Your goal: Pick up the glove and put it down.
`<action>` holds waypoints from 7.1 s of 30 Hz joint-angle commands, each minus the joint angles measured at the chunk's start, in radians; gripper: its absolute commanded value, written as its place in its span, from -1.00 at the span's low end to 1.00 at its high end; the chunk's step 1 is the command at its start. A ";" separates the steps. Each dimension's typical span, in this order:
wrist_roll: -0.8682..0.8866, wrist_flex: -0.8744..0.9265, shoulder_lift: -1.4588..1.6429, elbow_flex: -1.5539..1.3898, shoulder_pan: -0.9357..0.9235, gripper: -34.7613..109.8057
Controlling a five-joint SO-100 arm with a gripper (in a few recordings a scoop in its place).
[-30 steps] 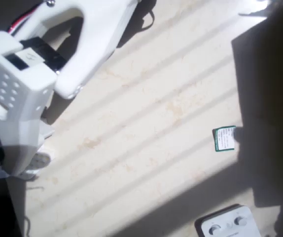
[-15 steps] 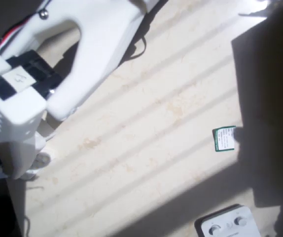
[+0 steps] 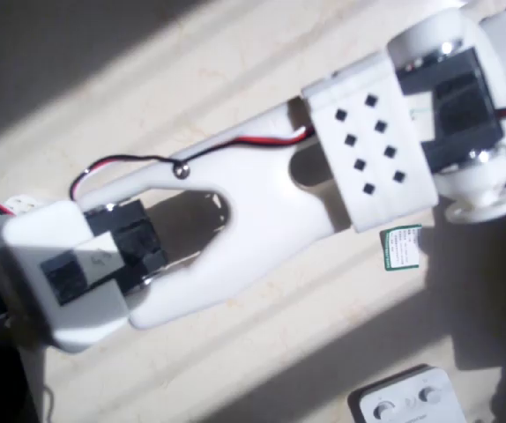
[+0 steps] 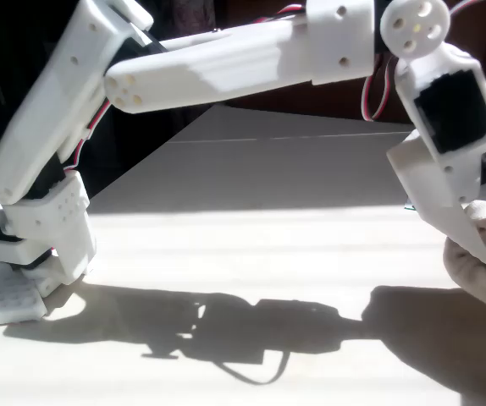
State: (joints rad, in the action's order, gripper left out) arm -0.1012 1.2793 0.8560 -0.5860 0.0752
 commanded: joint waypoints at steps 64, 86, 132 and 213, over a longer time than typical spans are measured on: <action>-0.140 0.120 0.385 -0.245 -0.351 -0.03; -0.021 0.172 0.342 -0.245 0.035 -0.14; -0.034 -0.311 0.945 -0.824 -0.015 -0.51; -0.034 -0.393 2.427 -2.507 -0.025 -0.52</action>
State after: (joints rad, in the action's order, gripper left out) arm -0.1304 0.8237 3.2735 -3.0879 0.0629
